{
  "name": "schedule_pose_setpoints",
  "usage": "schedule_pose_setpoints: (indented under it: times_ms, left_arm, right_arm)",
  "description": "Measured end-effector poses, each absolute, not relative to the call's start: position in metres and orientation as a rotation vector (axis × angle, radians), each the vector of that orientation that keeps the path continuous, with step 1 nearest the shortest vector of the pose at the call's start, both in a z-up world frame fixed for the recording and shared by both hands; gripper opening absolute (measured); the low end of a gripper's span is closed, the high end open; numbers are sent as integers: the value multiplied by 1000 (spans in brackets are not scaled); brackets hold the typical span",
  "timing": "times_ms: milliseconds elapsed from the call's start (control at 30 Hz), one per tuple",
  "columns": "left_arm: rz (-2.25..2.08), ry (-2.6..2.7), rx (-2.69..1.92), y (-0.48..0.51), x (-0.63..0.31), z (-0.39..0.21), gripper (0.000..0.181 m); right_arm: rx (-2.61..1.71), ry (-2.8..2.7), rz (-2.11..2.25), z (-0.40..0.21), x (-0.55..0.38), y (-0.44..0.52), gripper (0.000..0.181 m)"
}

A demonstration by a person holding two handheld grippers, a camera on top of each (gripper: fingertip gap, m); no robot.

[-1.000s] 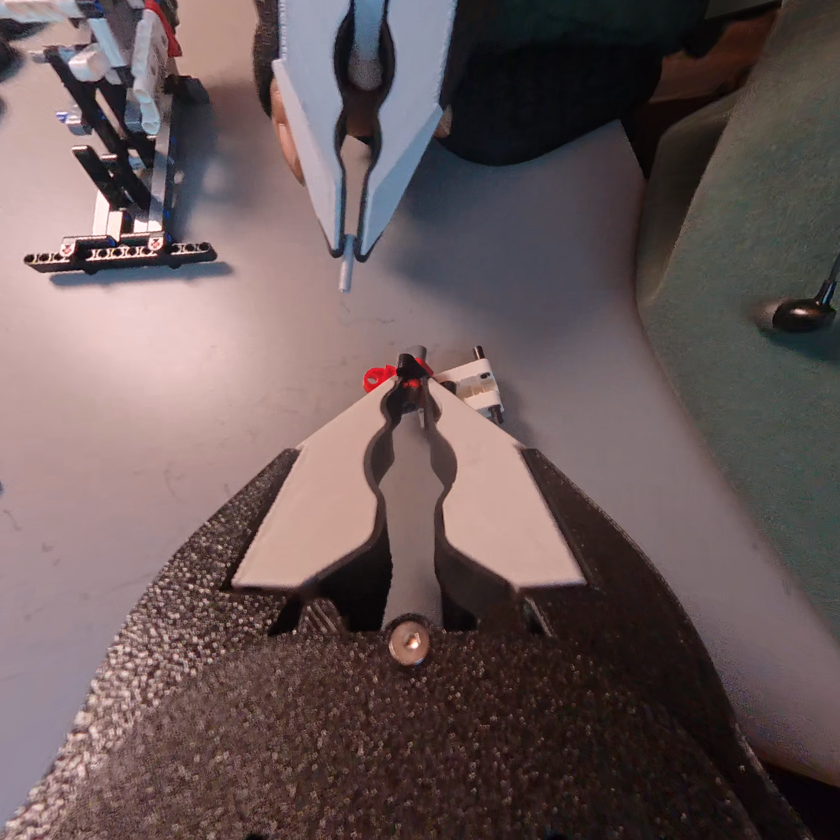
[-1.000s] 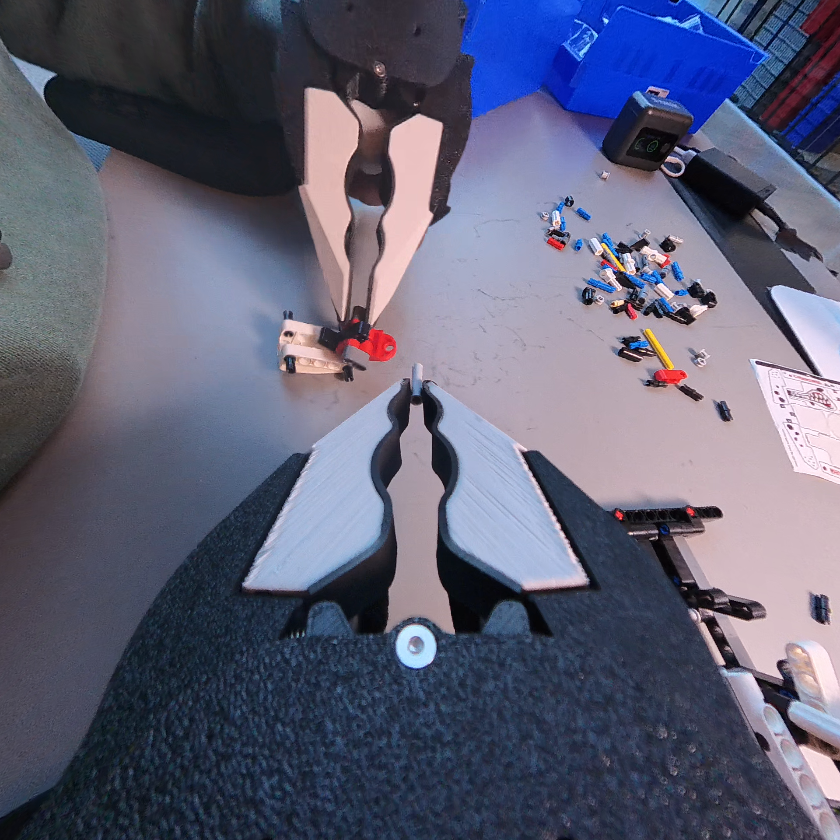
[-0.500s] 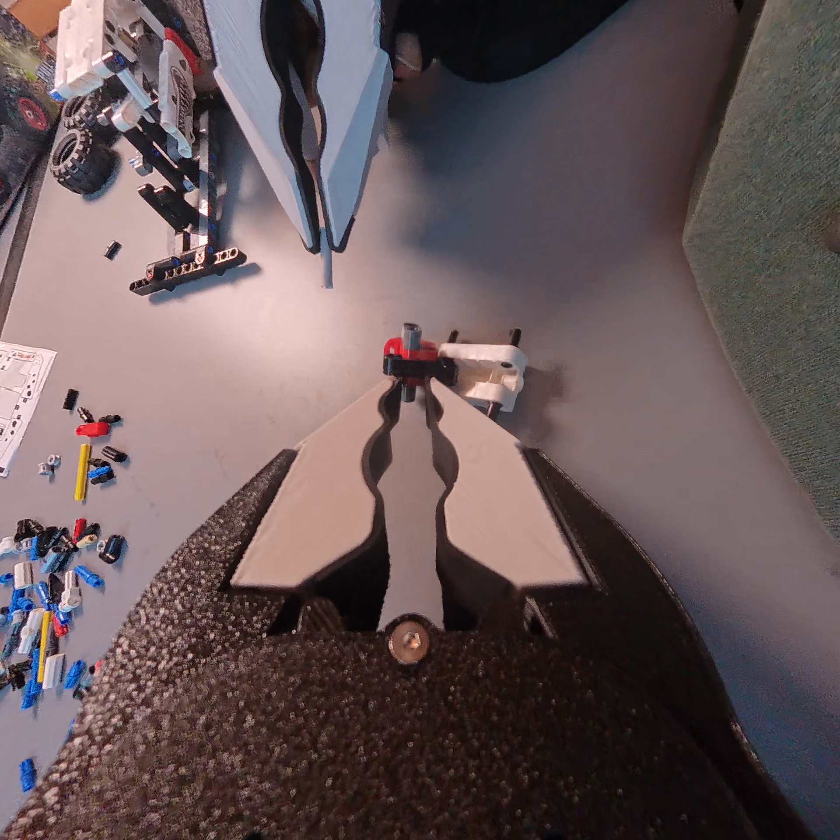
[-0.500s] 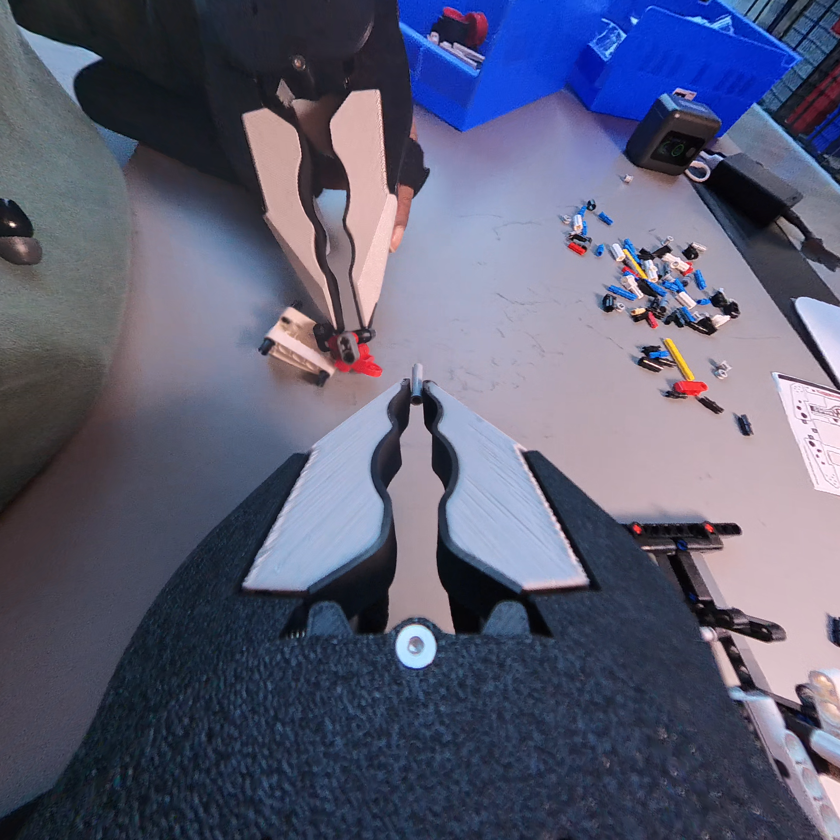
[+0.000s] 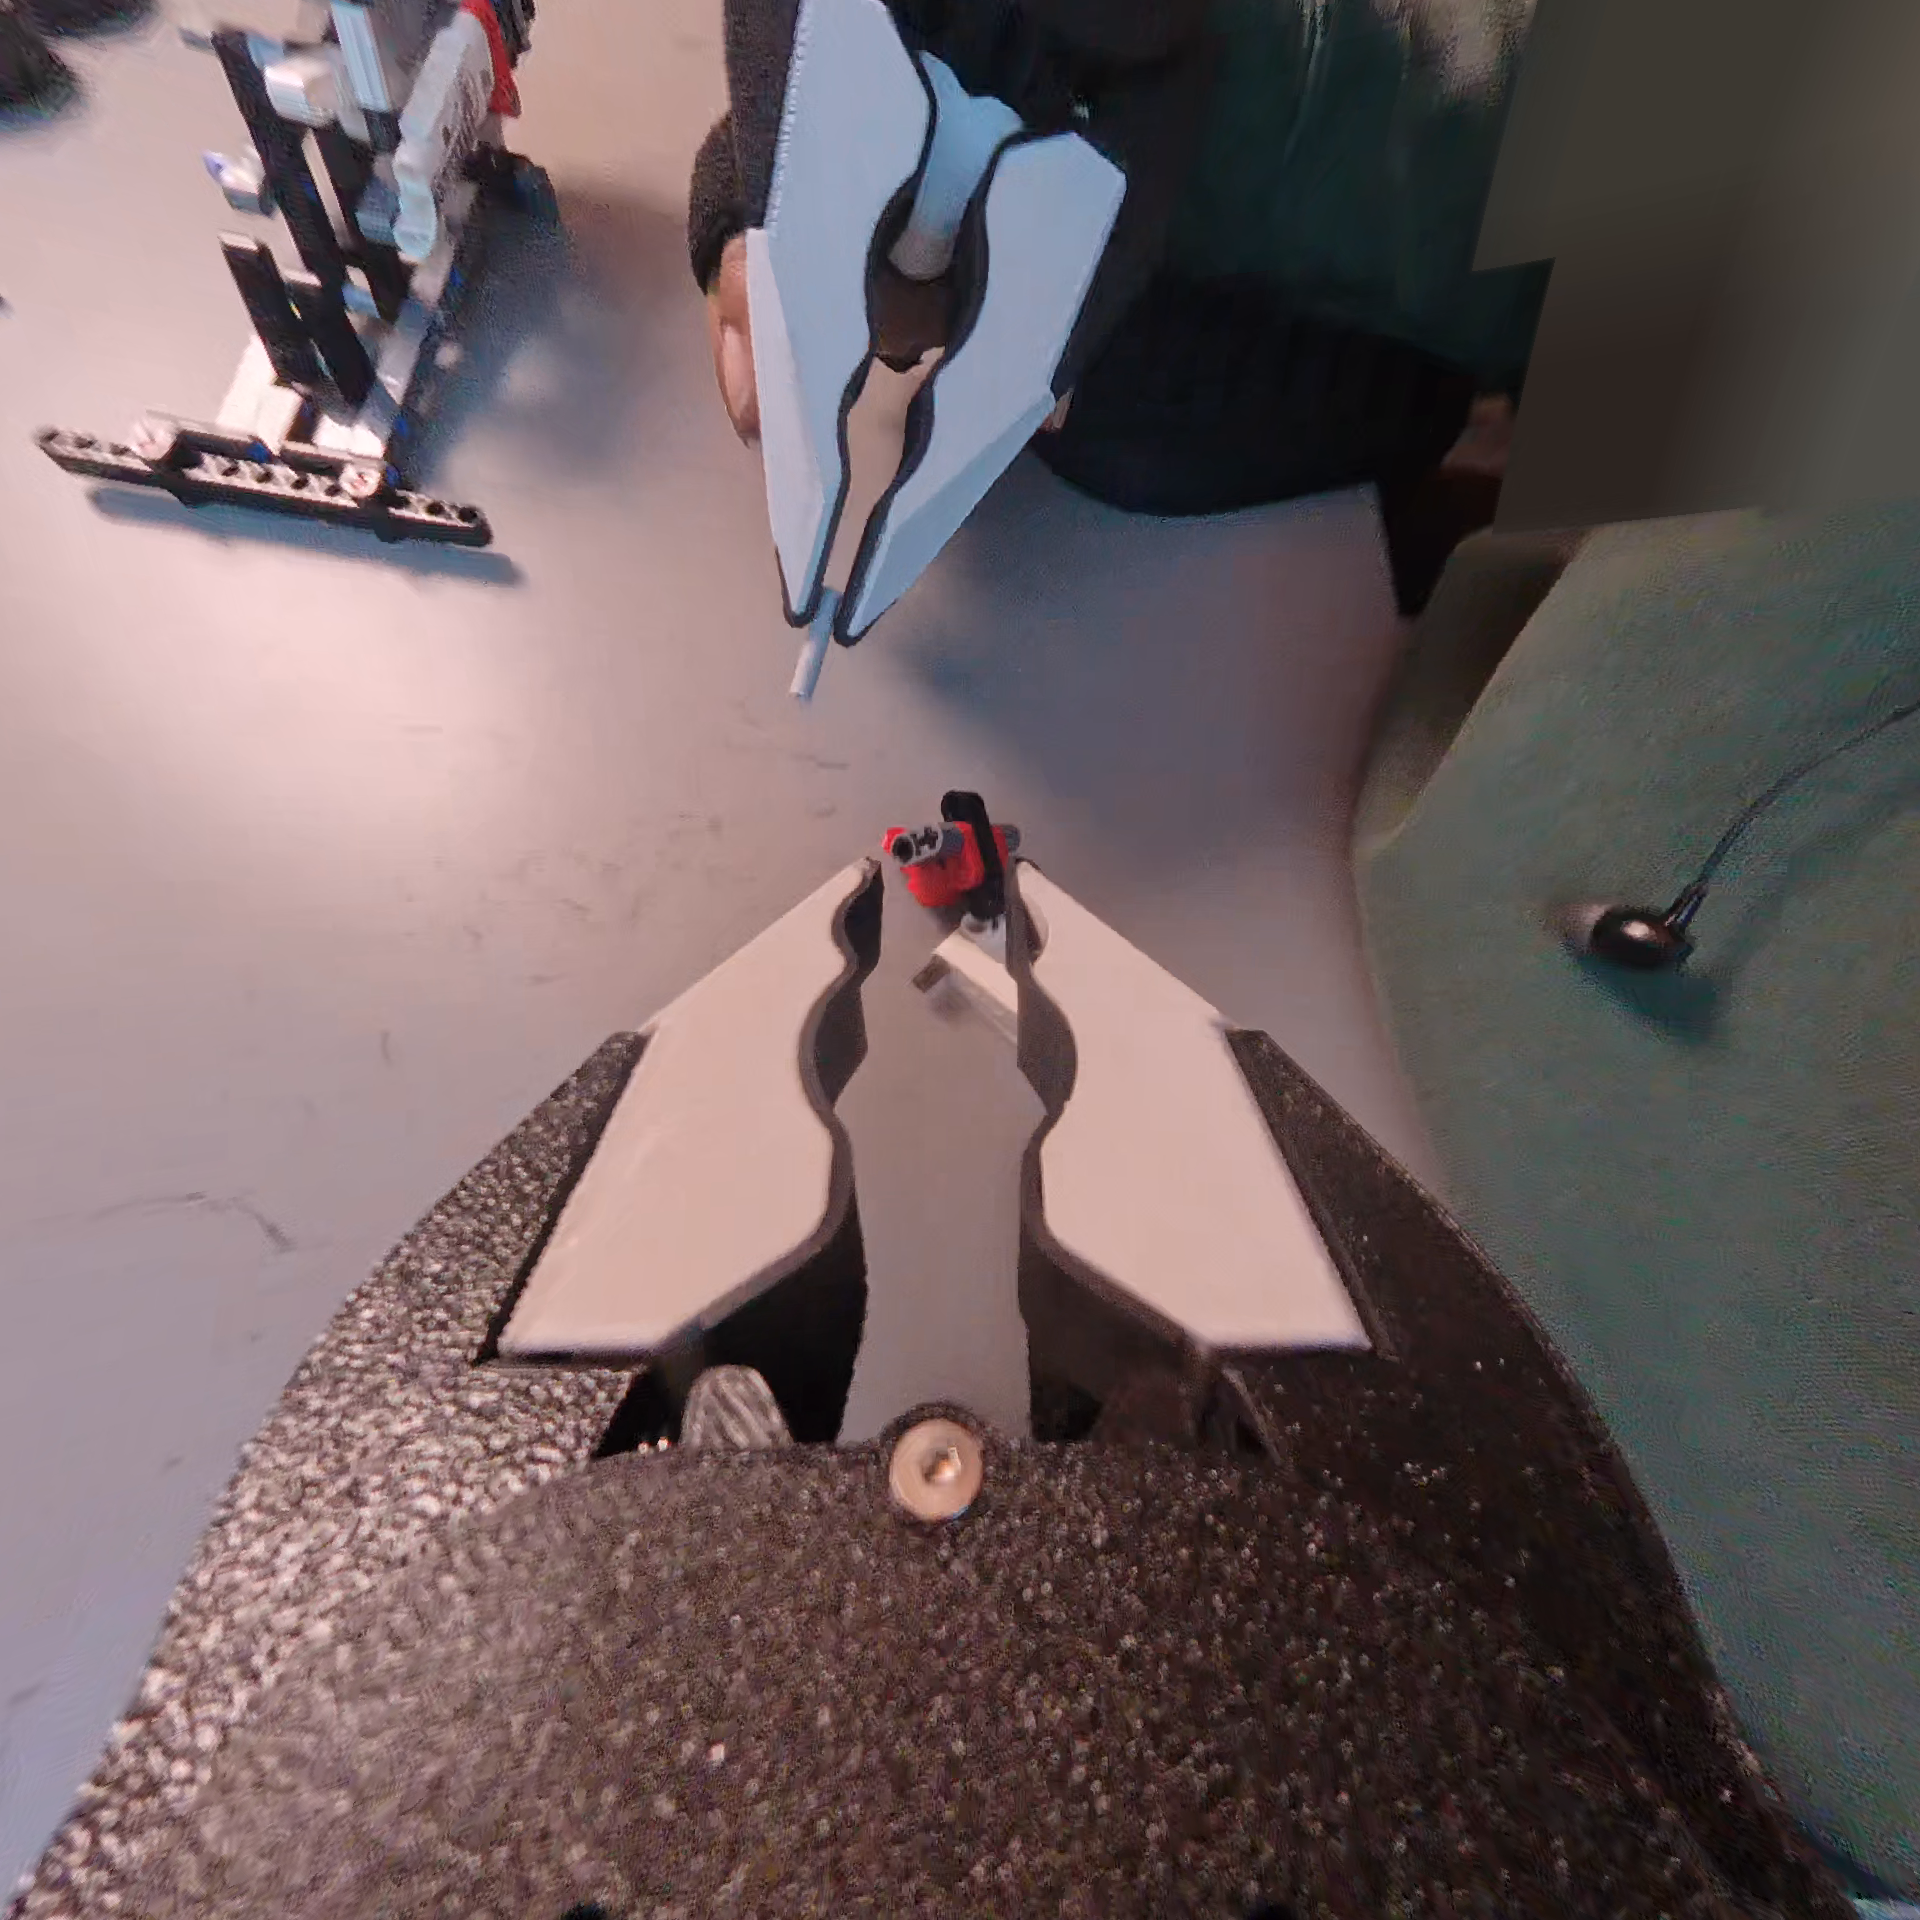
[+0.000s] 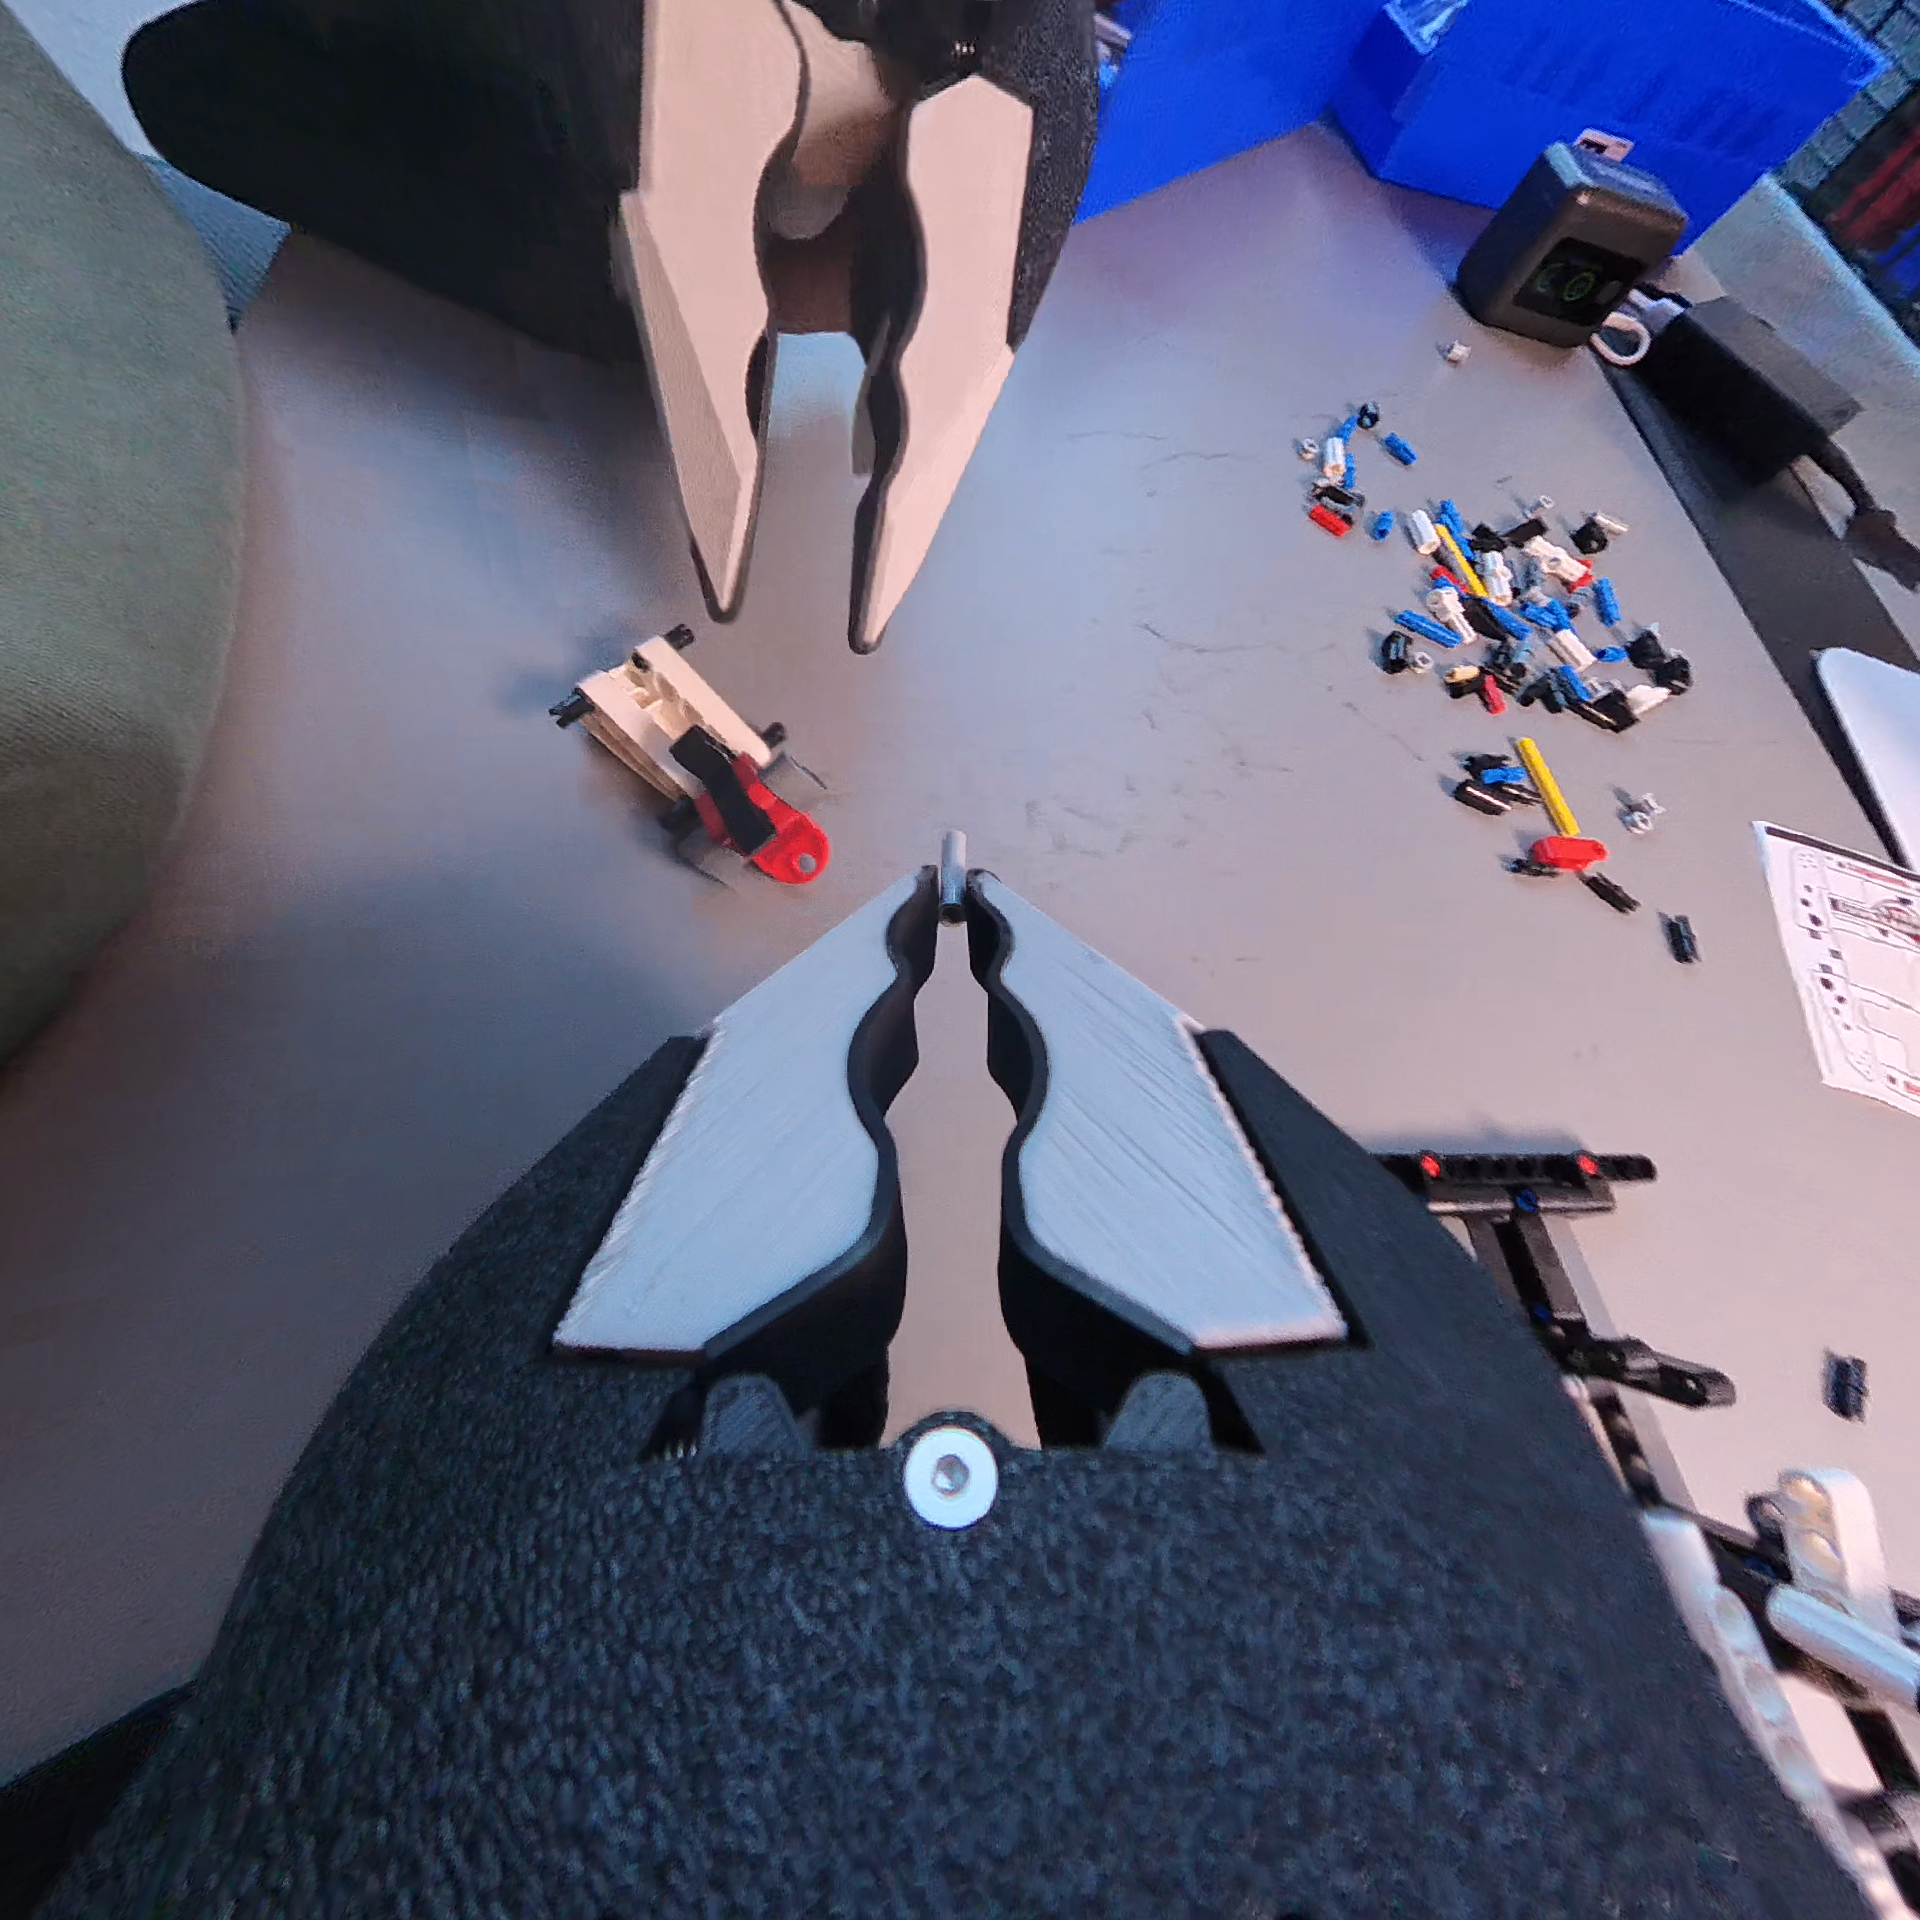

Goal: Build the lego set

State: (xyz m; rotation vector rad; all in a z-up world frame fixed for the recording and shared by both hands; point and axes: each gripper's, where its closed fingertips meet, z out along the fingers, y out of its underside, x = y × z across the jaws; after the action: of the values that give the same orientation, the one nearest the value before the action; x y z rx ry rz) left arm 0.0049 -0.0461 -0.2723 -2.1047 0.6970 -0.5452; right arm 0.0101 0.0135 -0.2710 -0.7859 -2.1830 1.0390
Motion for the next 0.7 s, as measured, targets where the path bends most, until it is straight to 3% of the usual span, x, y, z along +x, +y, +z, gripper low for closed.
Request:
schedule_pose_setpoints:
  times_ms: [167,300,500,600,700]
  left_arm:
    - [-1097,518,-2332,-32,17,-275,38]
    - [-1122,597,-2537,-26,25,-295,48]
    - [-946,789,-2656,-31,26,-304,37]
    - [-955,836,-2622,-40,32,-306,24]
    - [-963,798,-2524,-42,33,-305,24]
  right_arm:
    - [-847,-2131,987,-270,8,37,5]
    - [-877,-2109,958,-271,9,49,5]
    - [-878,-2105,940,-271,10,54,5]
    - [-867,-2103,943,-269,11,53,5]
    - [-857,-2103,942,-268,11,52,5]
